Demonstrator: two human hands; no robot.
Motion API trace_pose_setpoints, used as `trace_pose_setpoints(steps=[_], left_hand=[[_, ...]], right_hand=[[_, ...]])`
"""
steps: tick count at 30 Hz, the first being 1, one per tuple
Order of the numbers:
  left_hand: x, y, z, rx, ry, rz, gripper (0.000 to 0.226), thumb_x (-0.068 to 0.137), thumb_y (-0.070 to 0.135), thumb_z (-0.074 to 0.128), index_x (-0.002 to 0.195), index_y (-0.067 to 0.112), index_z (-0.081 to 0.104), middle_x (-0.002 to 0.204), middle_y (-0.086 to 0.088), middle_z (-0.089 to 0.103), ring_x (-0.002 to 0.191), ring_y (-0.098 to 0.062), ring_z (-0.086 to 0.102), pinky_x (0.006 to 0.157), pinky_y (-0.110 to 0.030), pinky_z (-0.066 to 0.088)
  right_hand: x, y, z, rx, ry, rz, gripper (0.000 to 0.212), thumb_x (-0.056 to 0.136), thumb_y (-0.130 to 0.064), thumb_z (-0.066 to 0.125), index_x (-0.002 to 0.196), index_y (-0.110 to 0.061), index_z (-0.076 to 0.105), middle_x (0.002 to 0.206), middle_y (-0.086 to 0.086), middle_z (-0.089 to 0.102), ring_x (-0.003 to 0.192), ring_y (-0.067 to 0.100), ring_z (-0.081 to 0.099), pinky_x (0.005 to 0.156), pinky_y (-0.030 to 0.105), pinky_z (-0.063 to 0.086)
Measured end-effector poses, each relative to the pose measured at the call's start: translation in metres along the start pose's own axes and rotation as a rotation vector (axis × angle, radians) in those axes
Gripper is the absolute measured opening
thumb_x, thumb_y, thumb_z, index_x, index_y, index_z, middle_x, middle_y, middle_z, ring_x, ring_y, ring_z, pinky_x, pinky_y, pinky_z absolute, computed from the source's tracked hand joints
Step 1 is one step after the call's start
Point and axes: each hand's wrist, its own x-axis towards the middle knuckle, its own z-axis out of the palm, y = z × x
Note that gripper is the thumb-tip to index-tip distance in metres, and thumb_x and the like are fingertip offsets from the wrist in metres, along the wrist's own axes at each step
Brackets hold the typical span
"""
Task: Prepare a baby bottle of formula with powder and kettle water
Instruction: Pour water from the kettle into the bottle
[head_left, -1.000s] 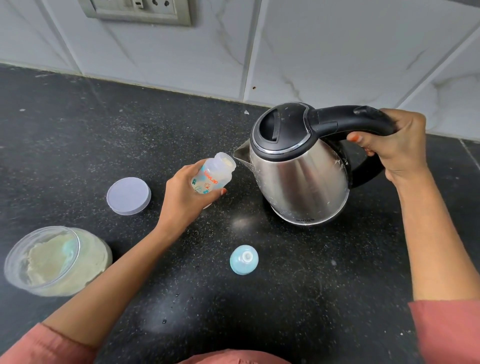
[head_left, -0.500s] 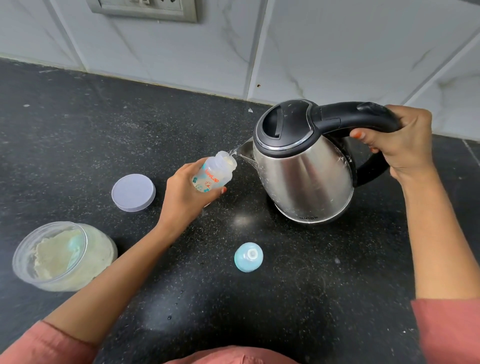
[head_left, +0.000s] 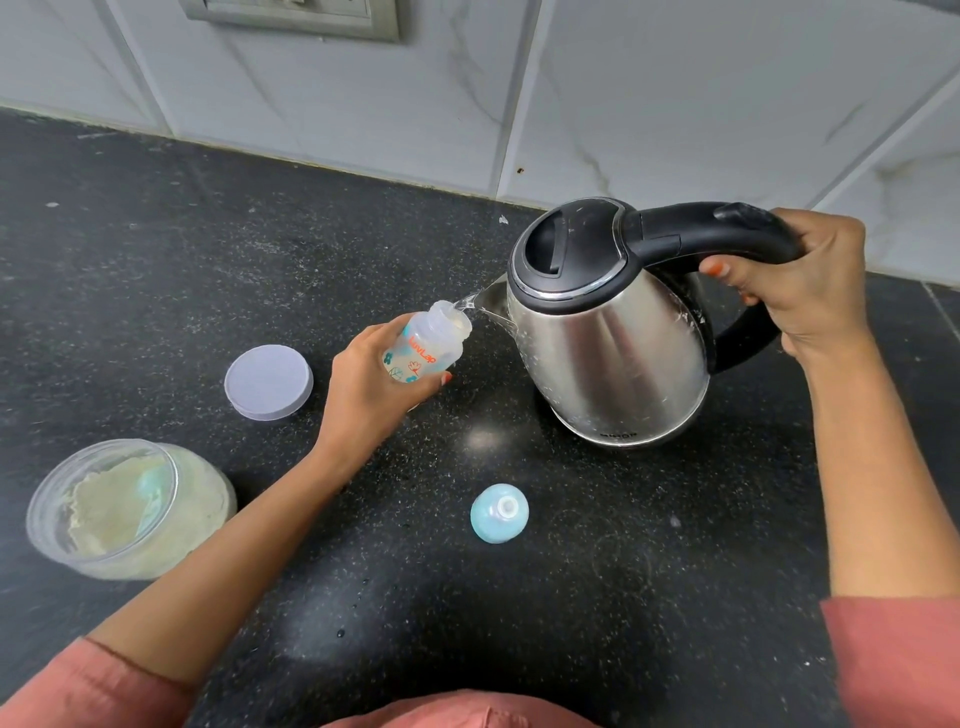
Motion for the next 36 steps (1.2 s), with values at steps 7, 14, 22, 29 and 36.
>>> trace_pose_setpoints(steps=[7,14,22,29,36], left_hand=[[0.0019,-0.0049,0.0001,0.015,0.034,0.021,0.060,0.067,0.018,0.080,0.122,0.022,0.057,0.102,0.010,0.054,0.090,-0.004,0.048,0.076,-0.013,0.034],[0.0030,-0.0064,0.0009,0.022,0.048,0.036,0.059,0.067,0.017,0.080,0.121,0.021,0.058,0.102,0.010,0.054,0.091,-0.005,0.048,0.079,-0.016,0.034],[0.0050,-0.0060,0.0029,0.015,0.062,0.032,0.060,0.068,0.016,0.080,0.122,0.020,0.057,0.102,0.009,0.053,0.093,-0.006,0.048,0.082,-0.020,0.037],[0.0065,-0.0085,0.0048,0.007,0.064,0.033,0.059,0.068,0.017,0.080,0.122,0.020,0.056,0.102,0.008,0.053,0.093,-0.007,0.049,0.082,-0.021,0.037],[0.0054,-0.0089,0.0062,-0.004,0.053,0.016,0.060,0.068,0.015,0.080,0.122,0.018,0.056,0.105,0.010,0.052,0.096,-0.006,0.047,0.085,-0.021,0.037]], right_hand=[[-0.0004,-0.0002,0.0001,0.001,-0.005,-0.006,0.029,0.051,-0.062,0.076,0.074,-0.047,0.070,0.054,-0.022,0.062,0.043,-0.001,0.049,0.040,0.009,0.035],[0.0002,0.0016,-0.0006,0.003,0.004,0.002,0.028,0.050,-0.062,0.077,0.071,-0.044,0.070,0.052,-0.021,0.061,0.041,0.000,0.048,0.040,0.009,0.034],[0.0016,0.0039,-0.0004,0.002,0.008,0.002,0.031,0.048,-0.063,0.077,0.067,-0.039,0.069,0.049,-0.018,0.058,0.039,0.002,0.046,0.040,0.012,0.033],[0.0013,0.0047,0.0008,-0.008,0.011,-0.014,0.048,0.049,-0.063,0.077,0.080,-0.026,0.070,0.049,-0.019,0.058,0.041,0.000,0.047,0.041,0.011,0.034],[0.0022,0.0068,-0.0008,-0.020,0.010,-0.030,0.039,0.051,-0.060,0.078,0.076,-0.031,0.071,0.051,-0.019,0.060,0.041,0.000,0.048,0.041,0.011,0.034]])
